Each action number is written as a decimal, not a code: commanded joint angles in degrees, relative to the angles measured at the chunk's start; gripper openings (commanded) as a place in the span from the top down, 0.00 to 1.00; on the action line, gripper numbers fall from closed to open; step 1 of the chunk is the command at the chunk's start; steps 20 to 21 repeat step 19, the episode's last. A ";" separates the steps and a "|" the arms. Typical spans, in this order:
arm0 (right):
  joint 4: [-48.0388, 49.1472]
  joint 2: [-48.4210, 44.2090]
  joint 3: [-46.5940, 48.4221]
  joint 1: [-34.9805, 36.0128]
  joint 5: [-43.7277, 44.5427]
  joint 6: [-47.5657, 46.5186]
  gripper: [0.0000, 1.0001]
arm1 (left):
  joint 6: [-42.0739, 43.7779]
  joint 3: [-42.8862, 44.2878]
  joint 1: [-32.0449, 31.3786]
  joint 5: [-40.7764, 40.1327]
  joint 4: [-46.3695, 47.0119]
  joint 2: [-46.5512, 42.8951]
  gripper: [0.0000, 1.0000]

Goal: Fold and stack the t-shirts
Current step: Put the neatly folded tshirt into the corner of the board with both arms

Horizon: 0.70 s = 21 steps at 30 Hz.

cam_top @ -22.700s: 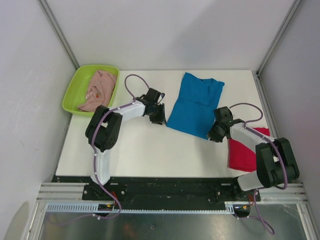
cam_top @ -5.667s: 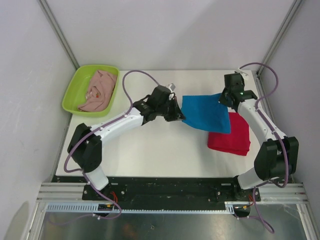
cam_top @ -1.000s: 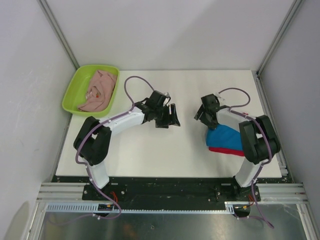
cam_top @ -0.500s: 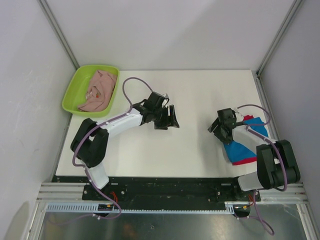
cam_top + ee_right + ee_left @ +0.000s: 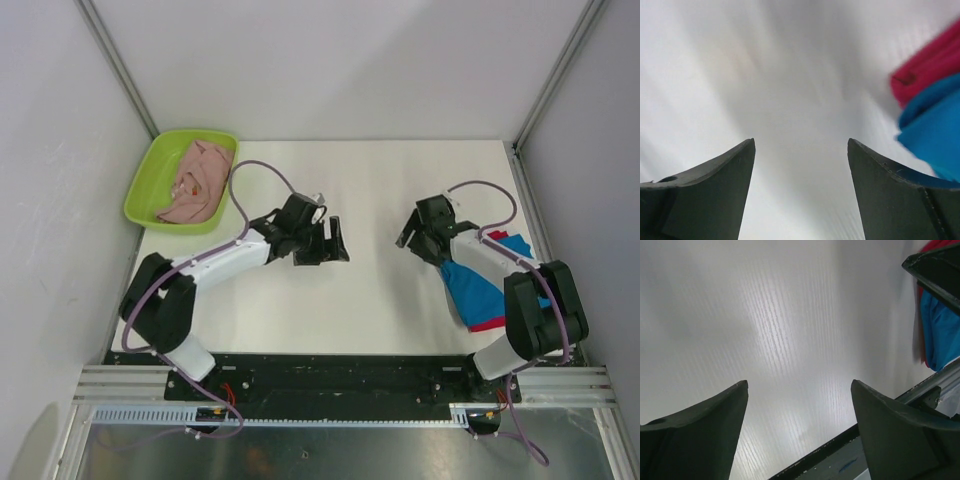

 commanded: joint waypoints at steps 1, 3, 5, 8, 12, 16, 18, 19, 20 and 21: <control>1.35 -0.13 5.18 4.55 -1.06 -2.33 0.18 | 4.54 -3.91 0.27 -5.06 1.11 -8.34 0.05; 1.74 -1.47 6.02 7.01 -1.52 -2.56 0.09 | 6.05 -5.99 0.32 -7.09 1.14 -11.48 0.02; 2.34 -3.55 6.30 9.07 -2.12 -2.84 0.03 | 6.86 -8.14 0.35 -9.77 1.22 -15.06 0.01; 3.49 -6.43 6.49 11.25 -3.83 -3.44 0.01 | 8.40 -9.43 0.40 -13.93 1.03 -18.61 0.01; 3.75 -8.52 7.40 12.04 -5.73 -4.36 0.01 | 9.33 -9.91 0.49 -15.92 0.66 -21.02 0.01; 2.92 -8.56 8.86 12.07 -6.41 -6.18 0.01 | 9.39 -9.67 0.61 -16.33 0.50 -21.67 0.01; 2.55 -8.37 9.45 11.79 -6.81 -6.69 0.01 | 9.39 -9.23 0.62 -16.39 0.37 -21.50 0.01; 2.31 -8.27 9.72 11.59 -6.97 -6.83 0.01 | 9.24 -9.01 0.67 -16.44 0.37 -21.48 0.01; 2.31 -8.27 9.72 11.59 -6.97 -6.83 0.01 | 9.24 -9.01 0.67 -16.44 0.37 -21.48 0.01; 2.31 -8.27 9.72 11.59 -6.97 -6.83 0.01 | 9.24 -9.01 0.67 -16.44 0.37 -21.48 0.01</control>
